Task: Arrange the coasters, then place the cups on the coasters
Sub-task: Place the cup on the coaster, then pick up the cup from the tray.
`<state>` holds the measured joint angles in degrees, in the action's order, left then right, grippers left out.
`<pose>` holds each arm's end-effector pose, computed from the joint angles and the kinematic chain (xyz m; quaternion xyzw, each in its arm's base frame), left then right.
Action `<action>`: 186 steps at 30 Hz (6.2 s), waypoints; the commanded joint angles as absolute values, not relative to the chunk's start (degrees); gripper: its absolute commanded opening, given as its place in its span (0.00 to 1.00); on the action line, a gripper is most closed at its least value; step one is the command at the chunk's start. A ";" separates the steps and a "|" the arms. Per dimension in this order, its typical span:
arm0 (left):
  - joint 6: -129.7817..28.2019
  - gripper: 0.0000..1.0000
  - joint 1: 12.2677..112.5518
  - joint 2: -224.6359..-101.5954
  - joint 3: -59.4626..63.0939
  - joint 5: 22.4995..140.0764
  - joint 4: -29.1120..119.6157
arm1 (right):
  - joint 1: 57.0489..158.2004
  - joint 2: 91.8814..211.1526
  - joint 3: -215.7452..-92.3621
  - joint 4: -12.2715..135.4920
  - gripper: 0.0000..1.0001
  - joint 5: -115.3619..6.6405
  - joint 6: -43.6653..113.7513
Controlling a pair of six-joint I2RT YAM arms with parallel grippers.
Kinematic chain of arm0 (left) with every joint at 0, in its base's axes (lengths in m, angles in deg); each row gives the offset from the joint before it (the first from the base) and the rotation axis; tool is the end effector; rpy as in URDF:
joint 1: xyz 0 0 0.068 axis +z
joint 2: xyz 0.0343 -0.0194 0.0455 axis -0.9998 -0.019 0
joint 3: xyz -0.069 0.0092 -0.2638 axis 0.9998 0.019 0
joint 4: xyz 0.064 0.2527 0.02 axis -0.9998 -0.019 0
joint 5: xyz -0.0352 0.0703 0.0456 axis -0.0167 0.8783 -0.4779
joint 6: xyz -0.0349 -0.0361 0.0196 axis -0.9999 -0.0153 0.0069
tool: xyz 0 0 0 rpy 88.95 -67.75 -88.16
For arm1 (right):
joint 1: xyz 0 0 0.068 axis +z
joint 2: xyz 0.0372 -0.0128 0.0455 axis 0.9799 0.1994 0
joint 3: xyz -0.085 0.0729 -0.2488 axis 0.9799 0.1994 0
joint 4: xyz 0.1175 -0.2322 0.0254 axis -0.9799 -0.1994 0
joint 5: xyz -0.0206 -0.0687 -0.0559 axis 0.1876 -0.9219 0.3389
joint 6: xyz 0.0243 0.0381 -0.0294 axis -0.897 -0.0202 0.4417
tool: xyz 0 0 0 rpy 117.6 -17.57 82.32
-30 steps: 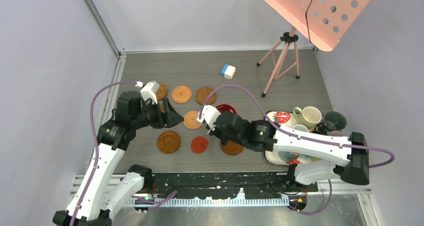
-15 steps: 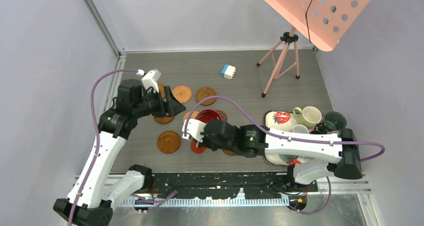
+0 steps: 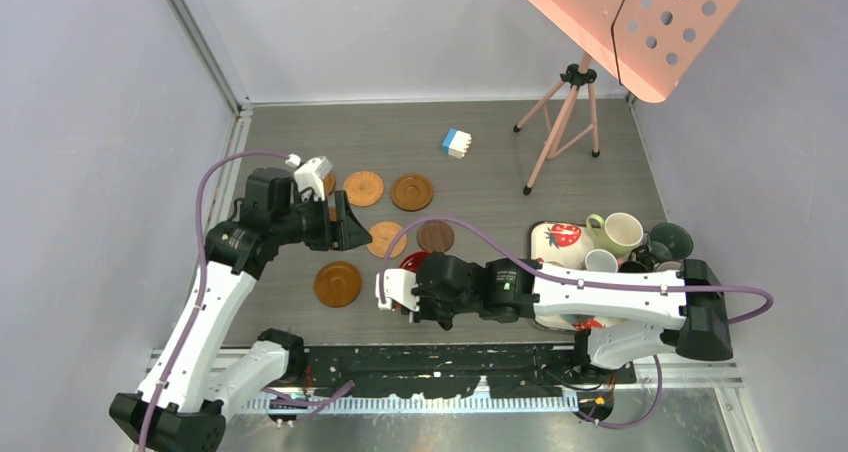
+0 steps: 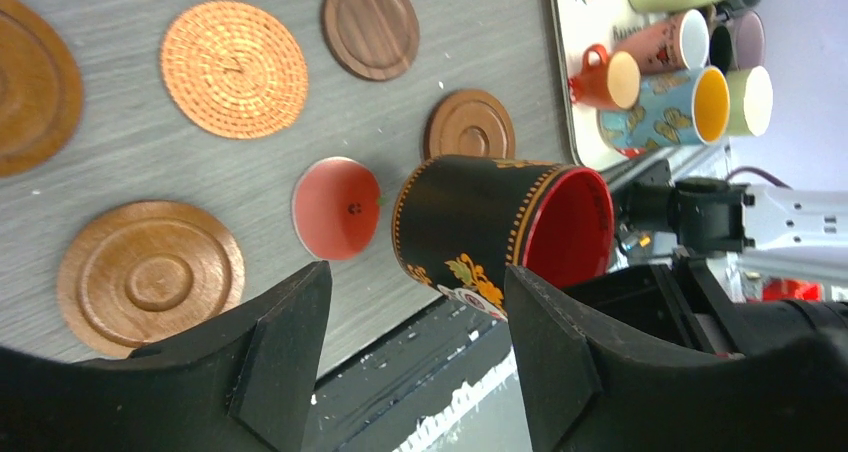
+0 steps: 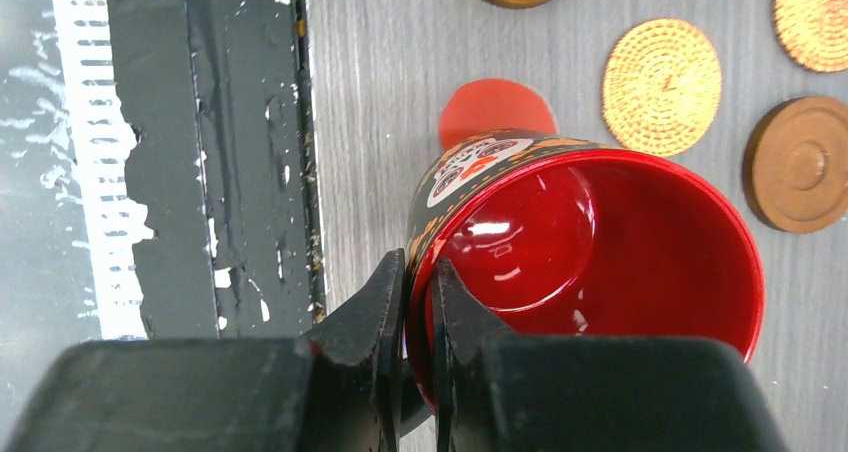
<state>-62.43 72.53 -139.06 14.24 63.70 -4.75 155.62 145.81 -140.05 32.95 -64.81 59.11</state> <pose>0.1593 -0.0629 0.3474 0.0426 0.8857 -0.3311 0.3226 0.0652 0.2781 0.2944 -0.6659 0.6302 0.1794 0.3567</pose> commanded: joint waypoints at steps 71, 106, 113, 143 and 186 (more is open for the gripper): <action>-61.13 0.00 83.37 -161.88 -8.65 100.32 -8.74 | 155.76 129.03 -138.93 40.74 0.95 -92.60 32.82; -62.51 0.00 97.41 -200.80 -38.43 89.94 -11.01 | 153.08 135.85 -145.47 29.70 0.95 -101.37 27.26; -62.28 0.00 97.52 -201.69 -38.47 89.90 -11.06 | 152.95 136.00 -145.80 29.73 0.95 -101.21 27.10; -62.15 0.00 97.52 -204.07 -37.95 88.14 -10.63 | 152.60 137.01 -146.71 29.69 0.95 -100.99 28.47; -63.42 1.00 94.37 -174.36 -15.88 77.29 -8.96 | 144.14 136.09 -138.67 25.87 0.95 -100.66 16.66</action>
